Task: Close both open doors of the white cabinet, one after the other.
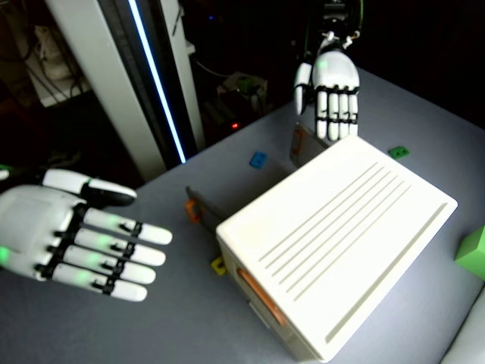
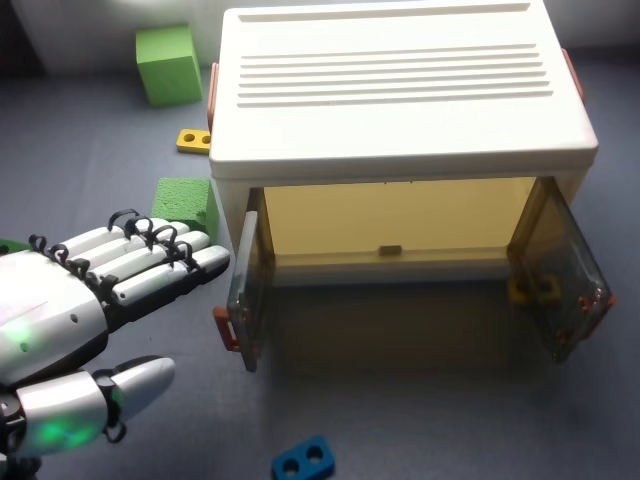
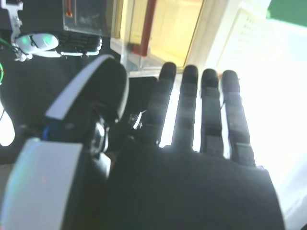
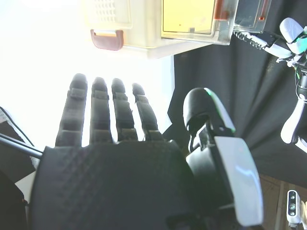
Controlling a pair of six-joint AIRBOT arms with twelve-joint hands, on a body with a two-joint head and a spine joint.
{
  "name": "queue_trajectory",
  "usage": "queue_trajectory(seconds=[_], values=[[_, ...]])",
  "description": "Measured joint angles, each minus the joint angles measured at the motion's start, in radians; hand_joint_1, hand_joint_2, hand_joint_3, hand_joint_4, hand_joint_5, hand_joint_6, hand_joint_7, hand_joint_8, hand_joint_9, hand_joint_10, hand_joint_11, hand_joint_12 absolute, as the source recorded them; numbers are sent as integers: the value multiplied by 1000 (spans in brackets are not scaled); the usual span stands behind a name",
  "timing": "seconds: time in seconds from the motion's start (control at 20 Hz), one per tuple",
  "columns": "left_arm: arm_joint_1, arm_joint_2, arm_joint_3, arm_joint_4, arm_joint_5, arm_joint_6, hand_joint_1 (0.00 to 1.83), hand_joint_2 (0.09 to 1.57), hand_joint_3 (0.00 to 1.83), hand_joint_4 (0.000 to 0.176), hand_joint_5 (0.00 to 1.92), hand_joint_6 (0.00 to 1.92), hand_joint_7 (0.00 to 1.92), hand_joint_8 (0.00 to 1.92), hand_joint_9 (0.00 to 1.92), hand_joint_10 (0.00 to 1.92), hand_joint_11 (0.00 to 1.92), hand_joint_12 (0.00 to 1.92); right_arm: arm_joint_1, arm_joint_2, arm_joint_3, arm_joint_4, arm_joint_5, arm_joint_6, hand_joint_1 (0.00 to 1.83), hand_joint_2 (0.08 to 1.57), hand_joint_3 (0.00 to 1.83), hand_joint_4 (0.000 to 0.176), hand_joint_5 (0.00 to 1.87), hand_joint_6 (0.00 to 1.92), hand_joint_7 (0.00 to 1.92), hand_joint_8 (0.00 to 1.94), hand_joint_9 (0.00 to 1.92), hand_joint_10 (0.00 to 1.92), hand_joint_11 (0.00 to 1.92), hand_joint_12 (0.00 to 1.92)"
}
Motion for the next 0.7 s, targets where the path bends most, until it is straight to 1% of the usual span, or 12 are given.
queue_trajectory(seconds=[0.05, 0.2, 0.25, 0.3, 0.35, 0.4, 0.5, 0.6, 0.65, 0.7], values=[[-6, -6, 2, 3, 2, -5, 0, 1571, 192, 0, 20, 1, 0, 0, 0, 0, 25, 115, 0, 0, 0, 0, -1, 0, 0, 1463, 0, 9, 19, 6, 0, 0, 0, 0, 13, 5], [-14, -18, 7, 18, 7, -15, 0, 1571, 150, 0, 4, 1, 0, 0, 0, 0, 14, 111, 0, -2, 0, 1, 0, 0, 0, 1431, 0, 18, 13, 2, 0, 0, 0, 0, 9, 3], [-20, -25, 11, 24, 11, -21, 0, 1571, 143, 0, 13, 5, 0, 0, 0, 0, 3, 107, 0, -3, 0, 0, -1, 0, 0, 1428, 0, 14, 14, 2, 0, 0, 0, 0, 7, 2], [-27, -27, 11, 28, 16, -27, 0, 1571, 162, 0, 30, 9, 0, 0, 0, 0, 13, 115, 0, -3, 0, 0, -1, 0, 0, 1422, 0, 16, 15, 2, 0, 0, 0, 0, 14, 5], [-37, -27, 14, 44, 21, -32, 0, 1571, 165, 0, 35, 9, 0, 0, 0, 0, 29, 124, 0, -3, 0, -2, 0, 1, 0, 1413, 0, 21, 15, 2, 0, 0, 0, 0, 19, 7], [-44, -33, 19, 56, 23, -35, 0, 1571, 152, 0, 35, 7, 0, 0, 6, 2, 52, 139, 0, -3, 0, -1, -1, 1, 0, 1411, 0, 22, 14, 2, 0, 0, 0, 0, 20, 7], [-56, -46, 25, 65, 39, -47, 0, 1571, 123, 0, 34, 4, 0, 0, 14, 4, 60, 151, 0, -3, 0, -1, 0, 1, 0, 1411, 0, 14, 16, 2, 0, 0, 0, 0, 24, 8], [-69, -57, 30, 81, 56, -49, 0, 1571, 126, 0, 33, 1, 0, 0, 4, 1, 50, 161, 0, -3, 0, 0, -3, 1, 0, 1404, 0, 15, 13, 1, 0, 0, 0, 0, 18, 5], [-72, -59, 30, 82, 58, -50, 0, 1571, 127, 0, 36, 2, 0, 0, 0, 0, 57, 170, 0, -3, 0, 0, -1, 1, 0, 1406, 0, 9, 13, 1, 0, 0, 0, 0, 18, 4], [-76, -62, 32, 85, 56, -51, 0, 1571, 131, 0, 48, 0, 0, 0, 0, 0, 11, 245, 0, -3, 0, -1, -1, 1, 0, 1404, 0, 6, 16, 2, 0, 0, 0, 0, 21, 5]])
